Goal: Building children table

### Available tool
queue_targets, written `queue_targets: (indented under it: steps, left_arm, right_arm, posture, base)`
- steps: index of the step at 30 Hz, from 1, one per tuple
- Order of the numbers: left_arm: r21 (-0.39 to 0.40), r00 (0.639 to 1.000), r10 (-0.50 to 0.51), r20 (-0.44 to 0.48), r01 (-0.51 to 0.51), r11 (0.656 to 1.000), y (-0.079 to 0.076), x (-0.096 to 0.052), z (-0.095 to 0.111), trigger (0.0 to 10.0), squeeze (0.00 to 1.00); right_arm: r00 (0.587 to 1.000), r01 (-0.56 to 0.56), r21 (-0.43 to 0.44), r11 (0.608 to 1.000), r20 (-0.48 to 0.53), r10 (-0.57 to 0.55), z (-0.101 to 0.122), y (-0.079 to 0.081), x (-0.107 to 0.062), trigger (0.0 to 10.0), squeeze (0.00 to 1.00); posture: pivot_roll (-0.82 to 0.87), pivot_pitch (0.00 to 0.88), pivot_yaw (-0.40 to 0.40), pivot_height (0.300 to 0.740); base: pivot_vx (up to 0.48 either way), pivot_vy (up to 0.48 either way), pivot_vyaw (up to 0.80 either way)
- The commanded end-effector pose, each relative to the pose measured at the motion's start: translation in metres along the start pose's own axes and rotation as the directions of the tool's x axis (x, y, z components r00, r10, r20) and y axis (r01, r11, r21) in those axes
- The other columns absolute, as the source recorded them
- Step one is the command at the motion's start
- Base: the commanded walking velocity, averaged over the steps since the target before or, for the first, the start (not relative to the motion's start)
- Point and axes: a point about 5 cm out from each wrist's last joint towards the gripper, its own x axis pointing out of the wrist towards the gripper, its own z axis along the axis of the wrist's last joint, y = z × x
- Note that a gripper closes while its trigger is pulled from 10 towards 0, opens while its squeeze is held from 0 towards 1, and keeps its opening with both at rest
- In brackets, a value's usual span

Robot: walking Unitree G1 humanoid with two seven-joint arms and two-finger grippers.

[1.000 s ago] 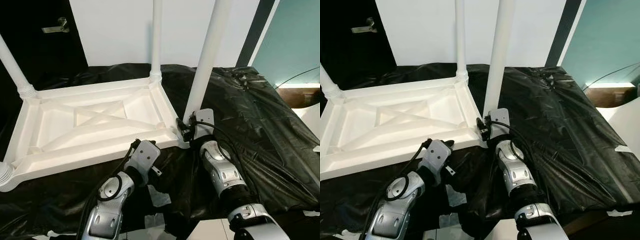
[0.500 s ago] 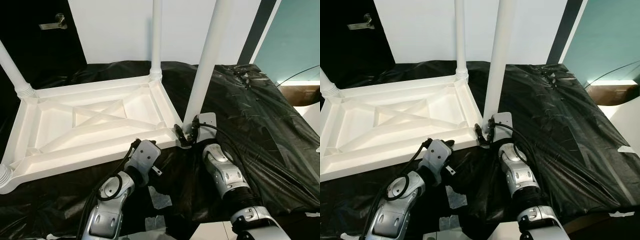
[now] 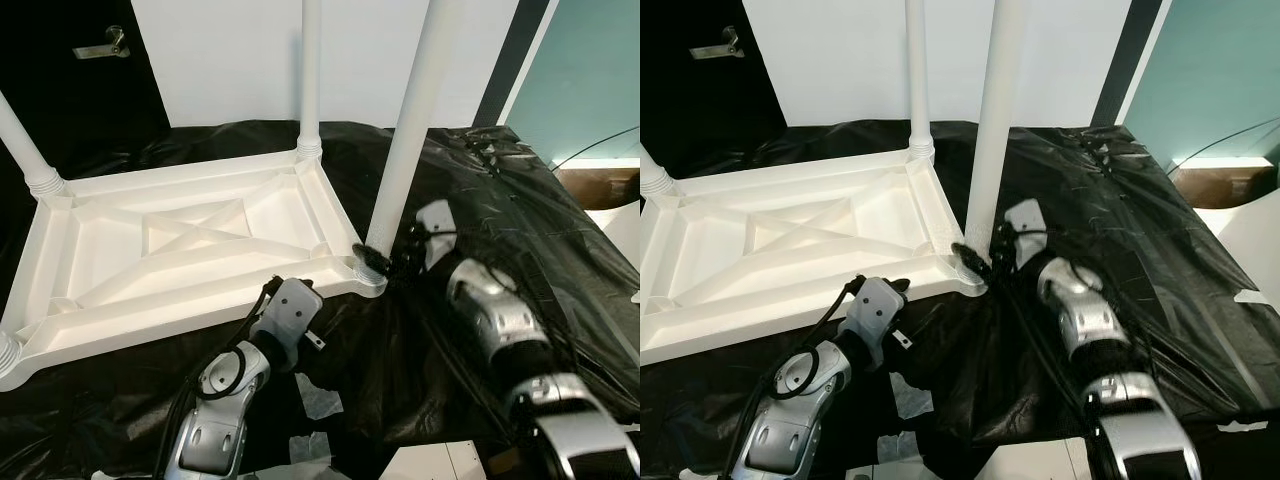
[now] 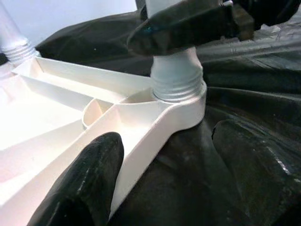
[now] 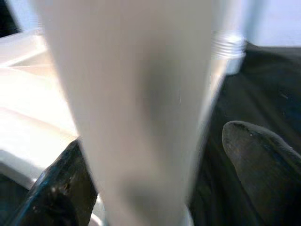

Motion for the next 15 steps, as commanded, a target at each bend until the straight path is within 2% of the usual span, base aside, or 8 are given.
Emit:
queue_targets:
  steps: [1,6,7,8,9,10,15]
  left_arm:
    - [-0.004,0.995,0.095,-0.007,-0.095,0.995,0.007,0.0,-0.001,10.0,0.0]
    - [0.002,0.995,0.101,-0.004,-0.101,0.995,0.009,0.0,0.0,10.0,0.0]
    - [0.004,0.995,0.102,-0.002,-0.102,0.995,0.009,0.001,0.0,10.0,0.0]
    - [0.004,0.995,0.102,-0.002,-0.102,0.995,0.009,0.001,0.0,10.0,0.0]
    - [0.005,0.995,0.102,-0.002,-0.102,0.995,0.009,0.001,0.0,10.0,0.0]
    - [0.006,0.994,0.105,-0.002,-0.105,0.994,0.01,0.001,0.0,10.0,0.0]
    - [0.007,0.994,0.111,-0.002,-0.111,0.994,0.01,0.001,0.0,10.0,0.0]
  right_arm:
    - [0.997,-0.068,-0.007,0.998,-0.039,0.068,-0.006,0.004,0.002,10.0,0.0]
    - [0.981,-0.176,-0.04,0.984,-0.093,0.171,-0.008,0.01,0.008,10.0,0.0]
    - [0.968,-0.224,-0.061,0.973,-0.13,0.215,-0.013,0.013,0.009,4.0,0.0]
    - [0.968,-0.224,-0.061,0.973,-0.13,0.215,-0.013,0.013,0.009,4.0,0.0]
    - [0.962,-0.244,-0.066,0.967,-0.141,0.233,-0.015,0.013,0.009,1.6,0.0]
    - [0.957,-0.259,-0.067,0.964,-0.151,0.246,-0.016,0.013,0.009,0.0,0.0]
    - [0.952,-0.276,-0.062,0.959,-0.155,0.263,-0.018,0.01,0.008,0.0,0.0]
  posture:
    - [0.16,0.0,-0.046,0.74]
    - [0.17,0.0,-0.047,0.74]
    - [0.18,0.0,-0.052,0.74]
    - [0.18,0.0,-0.052,0.74]
    - [0.18,0.0,-0.054,0.74]
    - [0.18,0.0,-0.056,0.74]
    - [0.19,0.0,-0.059,0.74]
  base:
    - [0.0,0.0,0.0]
    - [0.0,0.0,0.0]
    - [0.0,0.0,0.0]
    - [0.0,0.0,0.0]
    - [0.0,0.0,0.0]
    - [0.0,0.0,0.0]
    - [0.0,0.0,0.0]
